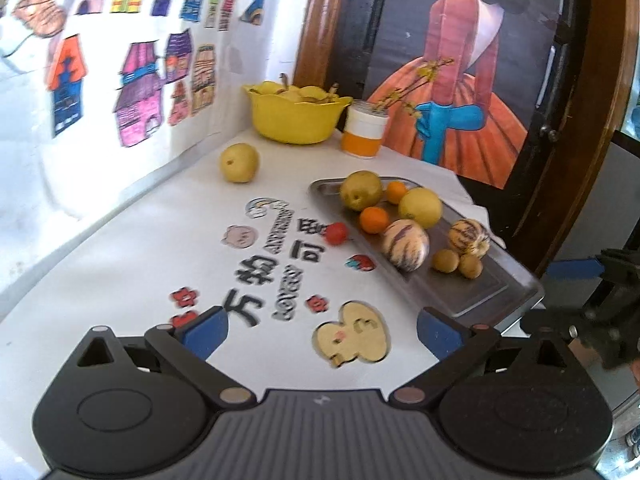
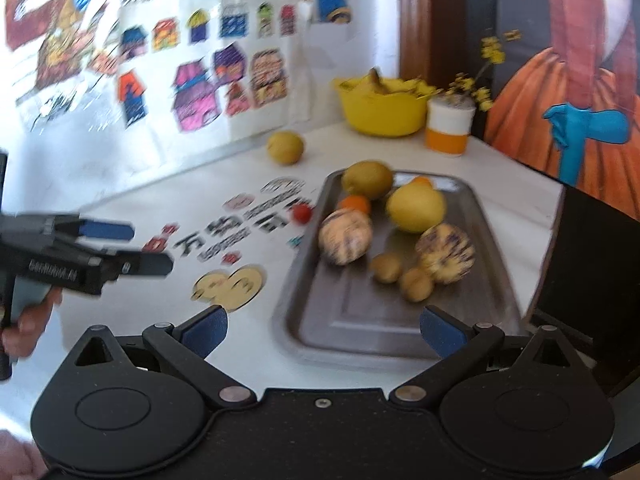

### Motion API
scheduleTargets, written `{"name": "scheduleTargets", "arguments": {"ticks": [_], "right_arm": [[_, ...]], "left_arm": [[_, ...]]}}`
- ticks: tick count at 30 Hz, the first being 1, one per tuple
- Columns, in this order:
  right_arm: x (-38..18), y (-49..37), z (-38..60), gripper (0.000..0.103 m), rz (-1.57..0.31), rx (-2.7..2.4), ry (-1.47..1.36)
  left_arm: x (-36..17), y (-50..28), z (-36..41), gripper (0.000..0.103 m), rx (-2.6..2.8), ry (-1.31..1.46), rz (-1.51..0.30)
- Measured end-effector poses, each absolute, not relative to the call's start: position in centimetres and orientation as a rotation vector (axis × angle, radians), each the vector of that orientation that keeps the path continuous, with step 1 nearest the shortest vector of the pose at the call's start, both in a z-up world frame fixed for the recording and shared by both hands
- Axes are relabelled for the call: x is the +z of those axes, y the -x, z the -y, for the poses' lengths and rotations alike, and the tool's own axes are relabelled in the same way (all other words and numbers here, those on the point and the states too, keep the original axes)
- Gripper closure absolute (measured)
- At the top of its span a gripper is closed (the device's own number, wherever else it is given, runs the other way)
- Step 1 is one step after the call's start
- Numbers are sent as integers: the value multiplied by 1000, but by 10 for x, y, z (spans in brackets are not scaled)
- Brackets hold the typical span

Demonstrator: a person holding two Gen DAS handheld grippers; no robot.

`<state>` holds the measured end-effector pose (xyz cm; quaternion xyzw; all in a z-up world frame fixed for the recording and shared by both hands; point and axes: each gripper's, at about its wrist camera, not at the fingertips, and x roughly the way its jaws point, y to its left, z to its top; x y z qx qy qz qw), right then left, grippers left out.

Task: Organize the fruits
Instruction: 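Lift both open tools away from the tray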

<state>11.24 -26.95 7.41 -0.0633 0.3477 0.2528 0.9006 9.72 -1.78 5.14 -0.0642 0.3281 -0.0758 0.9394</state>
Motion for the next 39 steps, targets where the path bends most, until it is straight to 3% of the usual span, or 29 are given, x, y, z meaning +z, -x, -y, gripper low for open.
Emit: {"name": "scheduleTargets", "arguments": {"ticks": [19,39], "right_arm": [[59,-100,198,1,-737,619,365],[56,-182,165,1,-527,571,707]], "left_arm": [[63,-104,-46,1,44,37,-677],[55,-221,-22,1,27,-33,-642]]}}
